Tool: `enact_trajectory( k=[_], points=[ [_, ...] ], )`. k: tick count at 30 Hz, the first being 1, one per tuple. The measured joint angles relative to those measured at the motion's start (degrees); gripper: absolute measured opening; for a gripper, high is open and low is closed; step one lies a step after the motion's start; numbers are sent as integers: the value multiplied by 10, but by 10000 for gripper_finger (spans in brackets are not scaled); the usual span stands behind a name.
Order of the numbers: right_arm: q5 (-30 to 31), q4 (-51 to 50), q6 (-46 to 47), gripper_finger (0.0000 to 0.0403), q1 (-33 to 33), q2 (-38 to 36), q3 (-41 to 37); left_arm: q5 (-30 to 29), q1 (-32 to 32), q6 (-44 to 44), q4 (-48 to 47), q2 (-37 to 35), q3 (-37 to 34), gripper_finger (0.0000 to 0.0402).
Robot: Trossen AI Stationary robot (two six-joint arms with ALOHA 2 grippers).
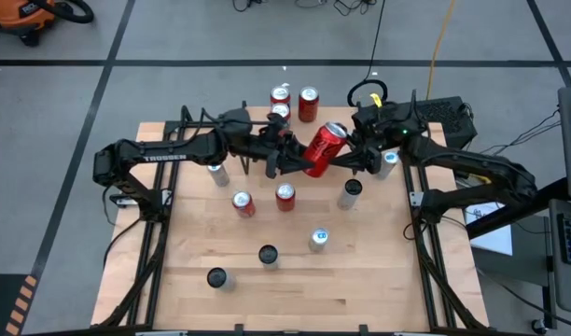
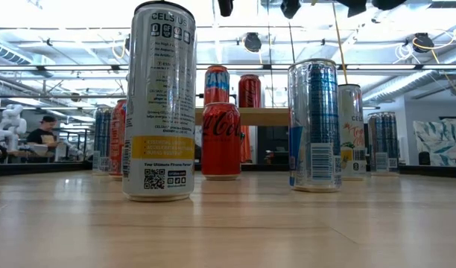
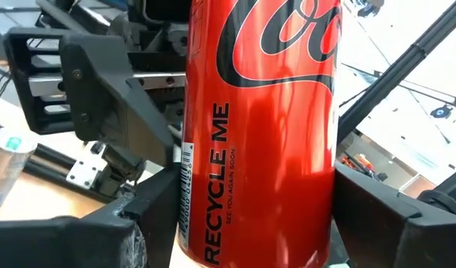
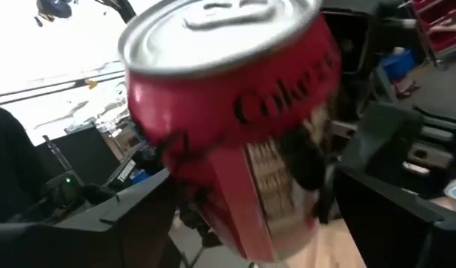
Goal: Place canned beverage on shelf
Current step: Put the bottom red-black soda can on the shelf aligned with the other red-black soda can
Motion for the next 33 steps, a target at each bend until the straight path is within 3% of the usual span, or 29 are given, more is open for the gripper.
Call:
enact_trajectory(
  k=[7,13,19,24,28,33],
  points=[
    [18,-72,-1,329,-24,-45,0,-5,5,39,8,-1,0,277],
    [78,-150,-12,329,-42,-79,0,-42,10,95,7,-1,0,277],
    [191,-161,-32,329,-56,-101,0,-180,-5,268,-18,-1,40,277],
    [275,-150,-44,329,-60,-113,0,-342,-21,390,-76,-2,78,277],
    [299,-107,-15,329,-60,-112,0,-454,-34,448,-95,-1,88,277],
    [299,-51,6,329,-60,-97,0,-532,-57,503,-112,-1,88,277]
  ],
)
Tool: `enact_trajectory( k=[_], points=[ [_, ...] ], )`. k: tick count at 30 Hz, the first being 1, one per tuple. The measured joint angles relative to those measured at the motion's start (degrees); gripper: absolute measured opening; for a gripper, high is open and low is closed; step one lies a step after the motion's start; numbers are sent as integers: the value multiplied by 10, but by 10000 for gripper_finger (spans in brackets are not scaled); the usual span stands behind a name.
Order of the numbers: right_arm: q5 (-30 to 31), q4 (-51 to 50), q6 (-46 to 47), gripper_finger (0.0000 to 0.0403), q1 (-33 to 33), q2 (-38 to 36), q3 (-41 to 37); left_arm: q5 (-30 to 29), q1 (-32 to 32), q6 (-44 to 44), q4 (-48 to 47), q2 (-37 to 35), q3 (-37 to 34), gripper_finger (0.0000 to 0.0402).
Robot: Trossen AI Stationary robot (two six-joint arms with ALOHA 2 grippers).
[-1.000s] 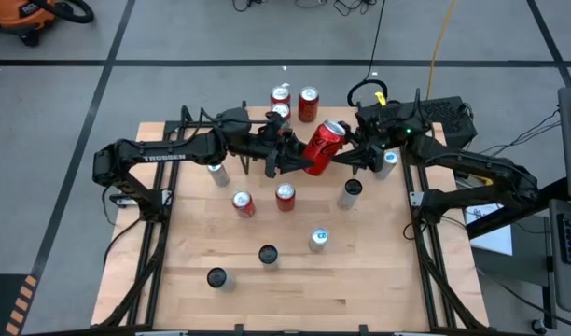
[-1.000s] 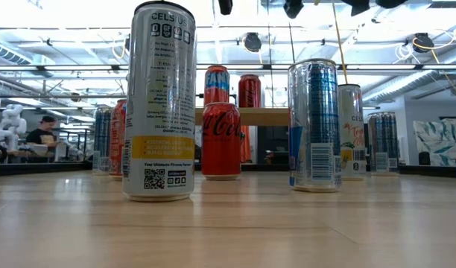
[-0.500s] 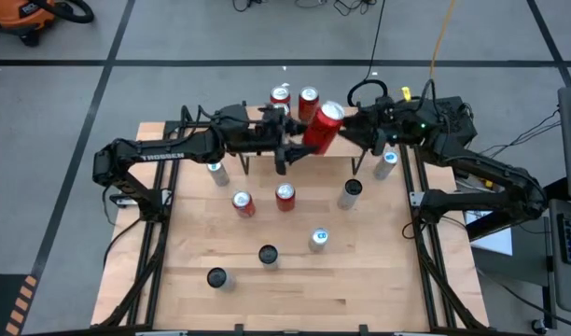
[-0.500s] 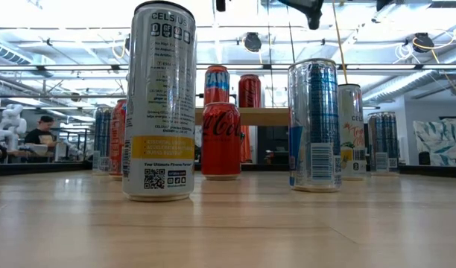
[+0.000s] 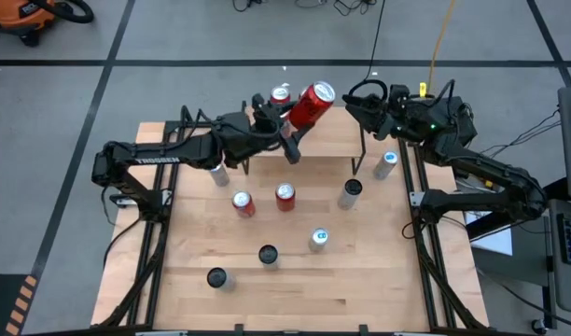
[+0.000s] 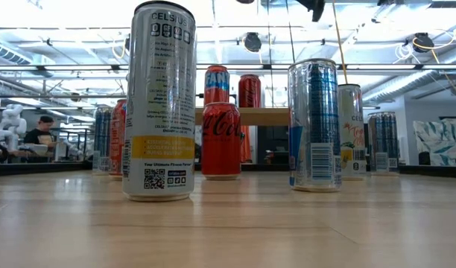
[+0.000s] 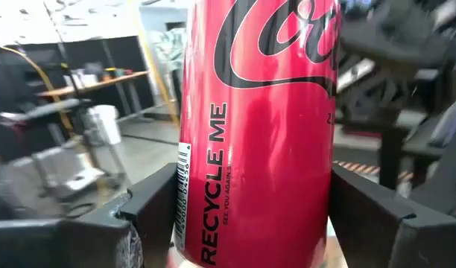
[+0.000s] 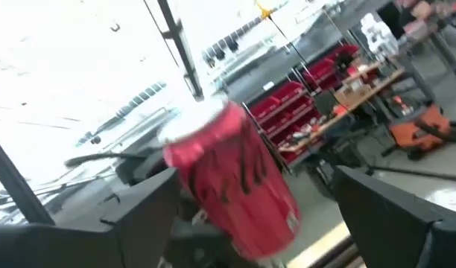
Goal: Place canned beverage on shelf
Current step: Put the bottom red-black soda can on the shelf aligned with the other red-black soda can
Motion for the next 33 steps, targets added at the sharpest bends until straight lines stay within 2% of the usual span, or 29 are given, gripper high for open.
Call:
enact_trajectory(
  k=[5,11,16,23,29,33],
  points=[
    [0,41,-46,329,15,20,0,-73,-30,75,5,0,0,277],
    [-2,40,-135,329,42,32,18,-159,-62,176,4,0,0,277],
    [-2,12,-178,329,51,42,46,-170,-69,179,4,0,0,277],
    [-11,-16,-174,330,51,45,60,-83,-58,-47,13,0,0,277],
    [-16,-30,-148,333,51,45,60,9,-44,-156,27,4,0,277],
    [-19,-43,-138,360,50,44,60,70,-29,-212,23,5,-1,277]
  ],
)
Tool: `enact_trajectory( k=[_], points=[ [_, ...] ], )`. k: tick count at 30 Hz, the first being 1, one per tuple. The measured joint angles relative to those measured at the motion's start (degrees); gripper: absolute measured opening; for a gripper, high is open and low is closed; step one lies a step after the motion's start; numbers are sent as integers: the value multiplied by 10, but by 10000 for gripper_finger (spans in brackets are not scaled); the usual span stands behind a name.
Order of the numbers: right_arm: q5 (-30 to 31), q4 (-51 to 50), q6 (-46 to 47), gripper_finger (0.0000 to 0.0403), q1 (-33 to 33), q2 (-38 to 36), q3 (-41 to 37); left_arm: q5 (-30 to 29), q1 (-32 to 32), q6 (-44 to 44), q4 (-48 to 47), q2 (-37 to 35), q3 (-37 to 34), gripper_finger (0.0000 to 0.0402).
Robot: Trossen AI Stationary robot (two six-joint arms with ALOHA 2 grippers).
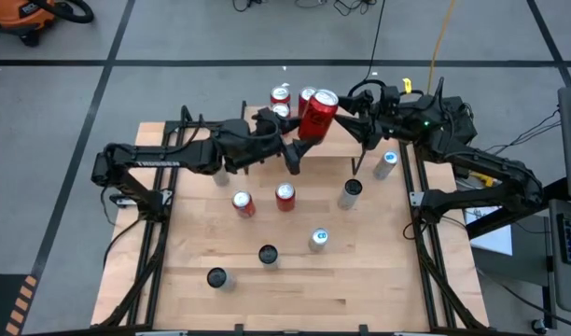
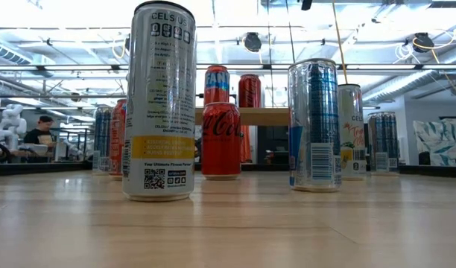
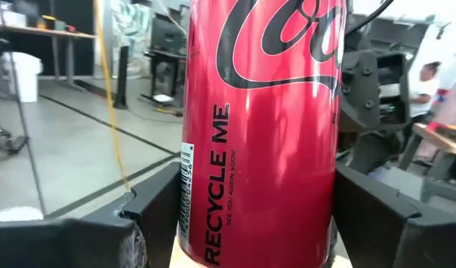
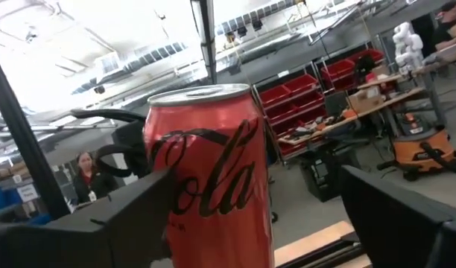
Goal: Place canned beverage on shelf
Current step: Put the bottom red-black soda can on the shelf aligned with the other red-black soda can
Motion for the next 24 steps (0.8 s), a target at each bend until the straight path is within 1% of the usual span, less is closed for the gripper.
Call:
enact_trajectory(
  k=[2,4,6,11,16,24],
  points=[
    [-2,2,10,383,0,0,0,5,3,-2,6,0,-5,277],
    [-15,3,23,395,0,1,0,12,5,-2,4,0,-6,277],
    [-30,7,32,393,0,1,0,20,7,-2,5,0,-6,277],
    [-44,18,46,390,1,1,0,46,15,-12,4,1,-7,277],
    [-45,45,52,390,0,1,0,61,16,-11,2,1,-7,277],
    [-46,30,52,389,0,14,6,61,17,-10,22,18,-7,277]
  ],
)
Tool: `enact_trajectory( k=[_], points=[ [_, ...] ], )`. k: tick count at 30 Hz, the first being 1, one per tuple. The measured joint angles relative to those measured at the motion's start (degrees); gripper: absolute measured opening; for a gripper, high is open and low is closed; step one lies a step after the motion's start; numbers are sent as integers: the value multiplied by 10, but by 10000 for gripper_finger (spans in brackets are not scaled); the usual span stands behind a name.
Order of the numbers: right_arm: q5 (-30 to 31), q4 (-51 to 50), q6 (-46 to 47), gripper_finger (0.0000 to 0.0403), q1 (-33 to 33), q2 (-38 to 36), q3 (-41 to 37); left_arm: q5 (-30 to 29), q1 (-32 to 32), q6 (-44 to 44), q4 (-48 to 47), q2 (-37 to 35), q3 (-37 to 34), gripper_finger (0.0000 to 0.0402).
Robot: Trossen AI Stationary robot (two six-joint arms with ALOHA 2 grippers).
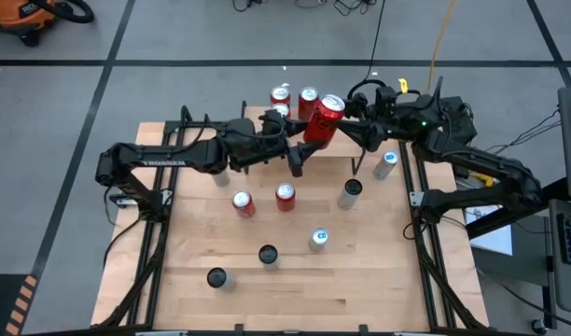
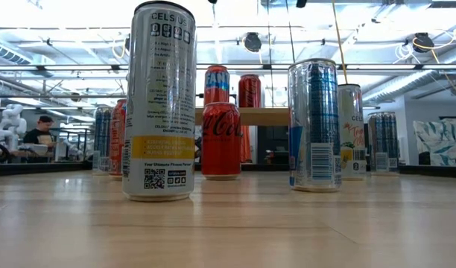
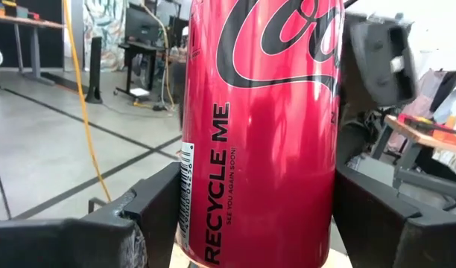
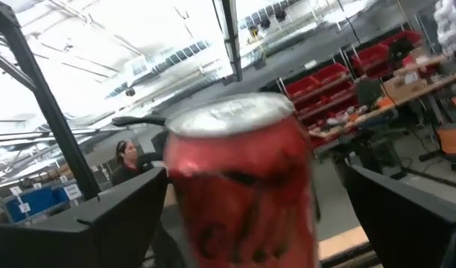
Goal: Place canned beverage on shelf
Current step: Put the bottom red-black soda can on the shelf aligned with the other red-black soda can
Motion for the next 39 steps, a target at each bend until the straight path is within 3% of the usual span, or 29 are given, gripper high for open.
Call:
enact_trajectory(
  k=[8,14,20,23,31,39],
  points=[
    [-64,-114,-56,382,0,57,107,0,4,4,16,11,0,277],
    [-72,-212,-113,332,0,82,181,-2,8,4,20,12,0,277],
    [-69,-236,-121,291,-2,80,192,-1,11,14,23,12,0,277],
    [-72,-249,-119,296,-2,77,192,1,11,13,23,12,0,277],
    [-72,-269,-119,356,-3,69,192,0,11,15,21,13,0,277],
    [-72,-285,-120,356,-7,62,192,-2,11,17,21,13,0,277]
  ],
)
